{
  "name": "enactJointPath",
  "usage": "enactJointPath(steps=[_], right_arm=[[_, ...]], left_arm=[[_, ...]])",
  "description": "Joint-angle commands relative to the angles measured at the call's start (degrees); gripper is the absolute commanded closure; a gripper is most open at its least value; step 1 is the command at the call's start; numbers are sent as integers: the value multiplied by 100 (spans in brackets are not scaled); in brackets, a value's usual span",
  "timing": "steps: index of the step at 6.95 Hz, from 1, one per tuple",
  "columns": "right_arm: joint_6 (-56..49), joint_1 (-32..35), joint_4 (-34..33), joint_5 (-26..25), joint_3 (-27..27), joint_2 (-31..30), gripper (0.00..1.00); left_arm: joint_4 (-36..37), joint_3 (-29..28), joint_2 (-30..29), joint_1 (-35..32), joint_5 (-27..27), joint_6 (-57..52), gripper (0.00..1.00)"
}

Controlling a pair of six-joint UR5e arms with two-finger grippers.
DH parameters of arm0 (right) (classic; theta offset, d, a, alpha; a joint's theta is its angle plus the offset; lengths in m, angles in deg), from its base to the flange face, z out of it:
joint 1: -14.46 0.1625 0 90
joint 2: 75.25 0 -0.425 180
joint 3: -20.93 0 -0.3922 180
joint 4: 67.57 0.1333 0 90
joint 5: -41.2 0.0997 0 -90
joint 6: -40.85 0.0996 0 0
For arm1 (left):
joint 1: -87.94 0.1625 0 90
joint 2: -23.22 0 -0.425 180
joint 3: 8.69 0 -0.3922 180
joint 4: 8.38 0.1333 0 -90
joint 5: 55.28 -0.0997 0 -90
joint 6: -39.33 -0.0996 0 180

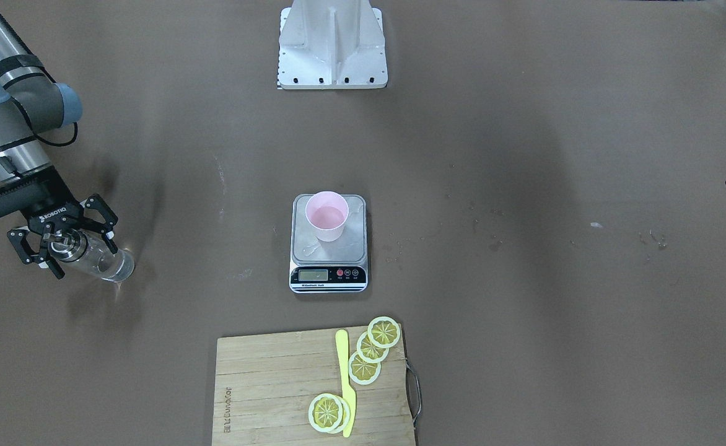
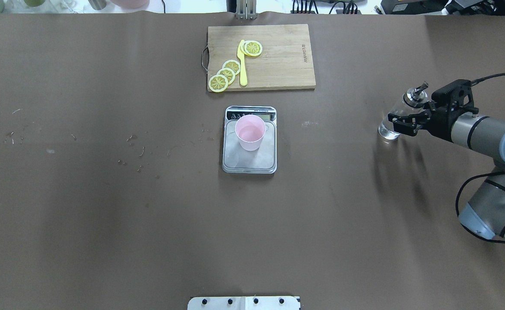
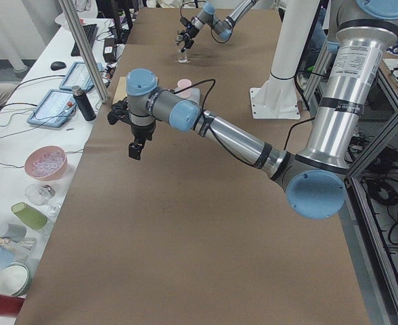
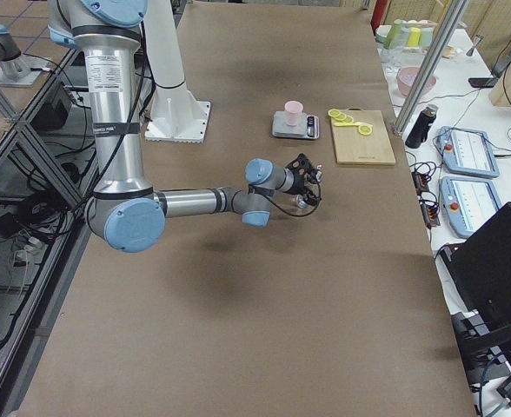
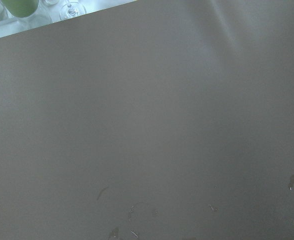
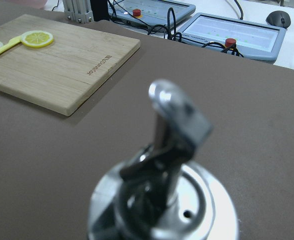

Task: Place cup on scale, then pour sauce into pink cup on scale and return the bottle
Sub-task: 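Close the right gripper around the sauce bottle's metal spout cap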

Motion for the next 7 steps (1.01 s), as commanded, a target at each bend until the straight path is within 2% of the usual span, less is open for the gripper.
enactJointPath(steps=[1,3,4,5,6,7], right_arm=[[36,-23,8,-3,17,26,28],[36,-32,8,23,17,79,93],[45,-41,-27,50,-53,88,100],[62,-50,-62,59,-45,114,100],[28,-58,-419,15,-140,193,100],[-77,11,-1145,-2,-481,315,100]], left_arm=[[7,-8,2,9,2,0,2],[7,-9,2,9,-7,0,2],[7,-26,2,17,2,0,2],[7,-26,2,17,2,0,2],[7,-26,2,17,2,0,2],[7,-26,11,17,2,0,2]])
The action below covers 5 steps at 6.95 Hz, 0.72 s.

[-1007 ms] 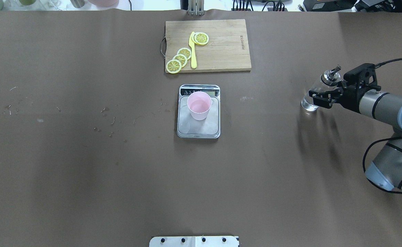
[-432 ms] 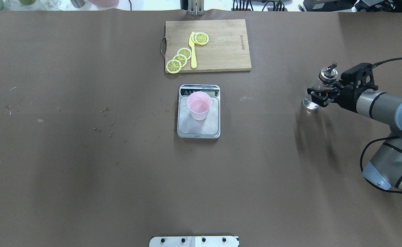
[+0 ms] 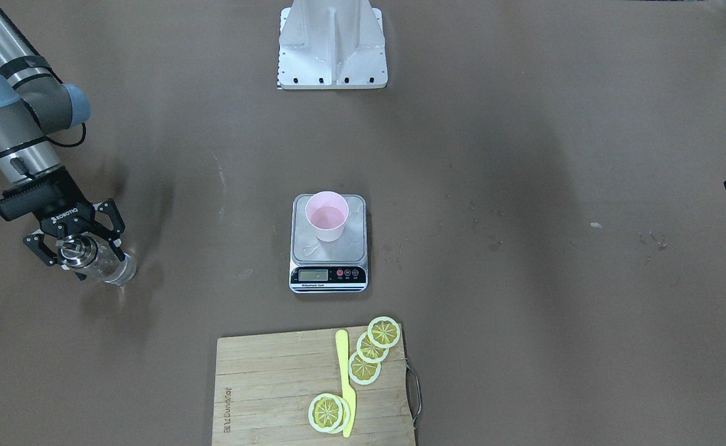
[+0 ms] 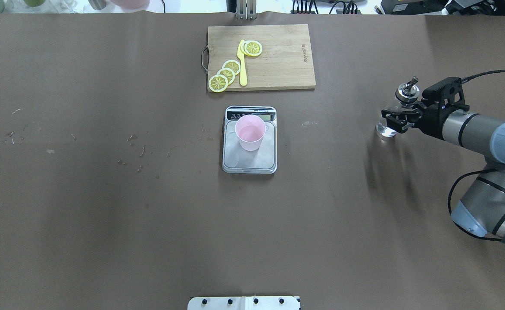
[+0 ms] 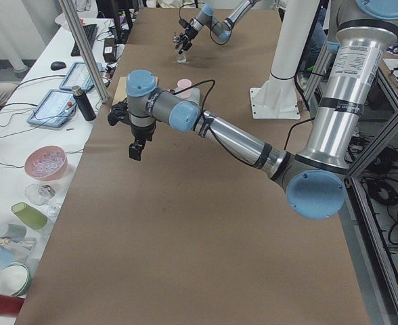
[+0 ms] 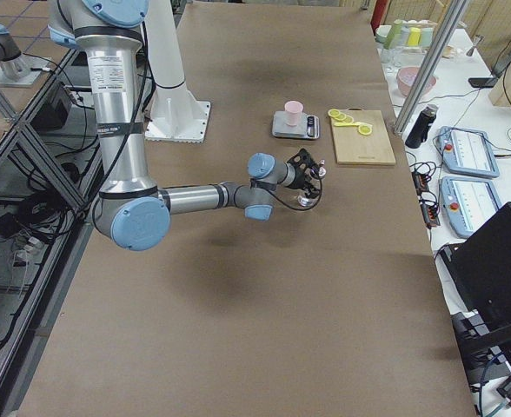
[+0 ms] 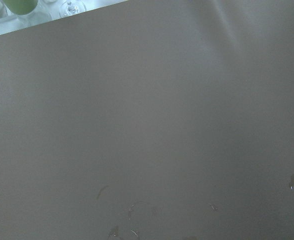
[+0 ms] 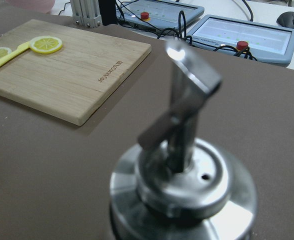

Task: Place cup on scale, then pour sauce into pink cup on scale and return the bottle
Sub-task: 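Lift the sauce bottle with the right gripper and carry it over the pink cup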

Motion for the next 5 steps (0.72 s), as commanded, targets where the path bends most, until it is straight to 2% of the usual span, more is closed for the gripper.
enactJointPath(steps=[1,2,3,4,5], right_arm=[[-453,20,-2130,-112,-1096,216,100],[-726,-24,-3554,-217,-2026,312,100],[-790,-233,-4691,-514,-2549,548,100],[-834,-575,-5625,-952,-2737,968,100],[-843,-831,-6374,-1183,-2843,1294,100]], left_arm=[[0,-1,6,-8,0,0,2],[0,-10,-3,0,0,0,2],[0,-18,-12,0,0,0,2],[0,-19,-3,-8,0,0,2],[0,-10,14,-17,0,0,2]])
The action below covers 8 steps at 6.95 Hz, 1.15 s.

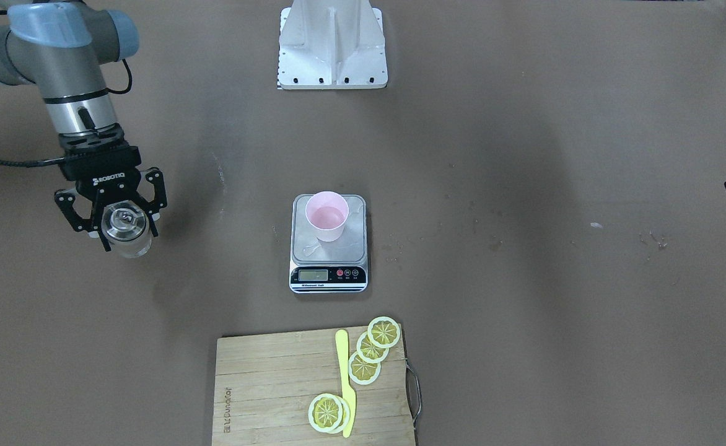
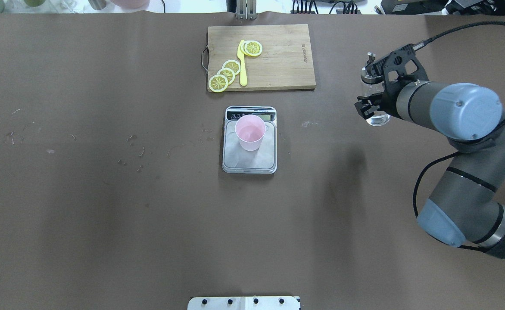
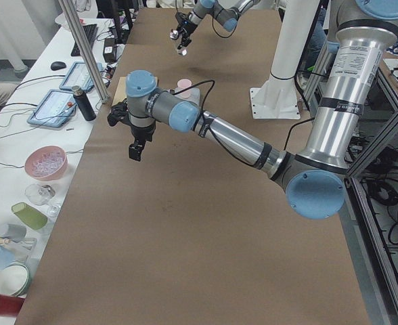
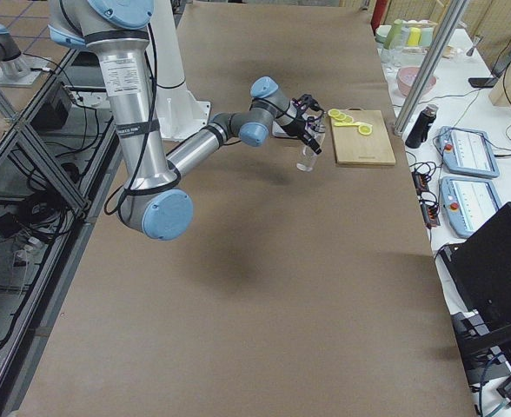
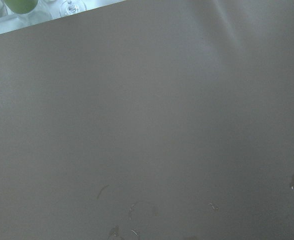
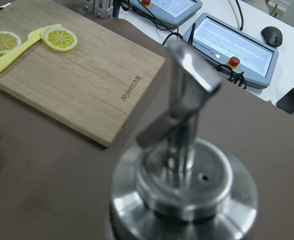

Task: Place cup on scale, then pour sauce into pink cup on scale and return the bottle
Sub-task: 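Lift the sauce bottle with the right gripper and carry it over the pink cup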

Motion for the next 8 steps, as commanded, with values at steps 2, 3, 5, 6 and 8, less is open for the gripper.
enactJointPath(steps=[2,3,5,6,8], right_arm=[[-296,-444,-2312,-521,-297,1098,100],[-376,-488,-2544,-539,-288,1267,100],[-604,-629,-2948,-679,-235,1496,100],[-623,-734,-3020,-776,-218,1532,100],[-928,-814,-3519,-925,-148,1828,100]], left_arm=[[0,-56,76,-79,9,-70,2],[0,-100,76,-236,43,-79,2],[0,-529,94,-658,218,-549,2],[-44,-958,129,-947,411,-1058,2],[-70,-1373,129,-1256,413,-1641,2]])
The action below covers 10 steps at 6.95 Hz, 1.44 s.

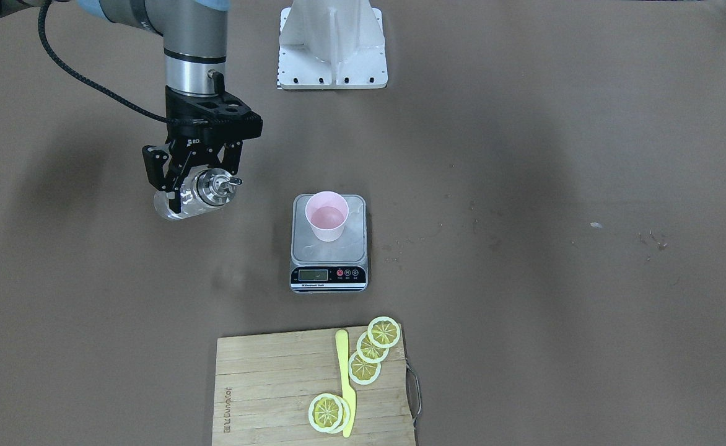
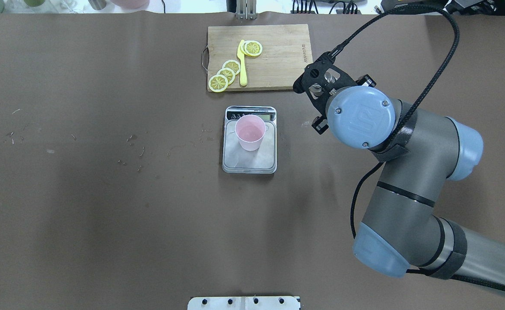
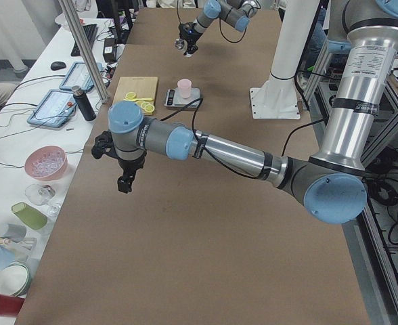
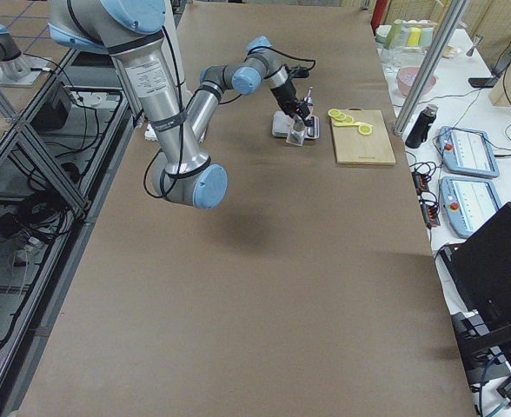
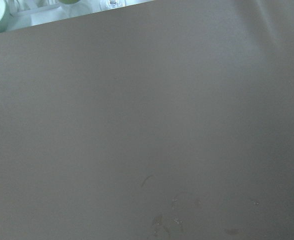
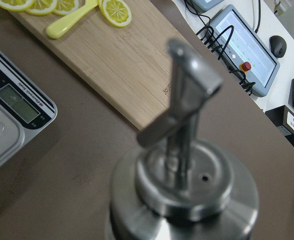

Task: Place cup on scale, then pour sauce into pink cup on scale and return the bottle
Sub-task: 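Lift the sauce bottle with the right gripper and carry it over the pink cup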

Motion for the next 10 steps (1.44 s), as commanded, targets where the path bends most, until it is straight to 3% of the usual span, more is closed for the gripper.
enactJointPath(steps=[1,5,10], right_arm=[[-211,-116,-529,-235,70,275,100],[-378,-475,-1355,-806,333,714,100],[-404,-854,-1821,-1387,859,907,100]], left_arm=[[-20,-373,5,-218,25,-453,2],[-12,-515,22,-411,43,-621,2],[-3,-506,128,-500,52,-621,2]])
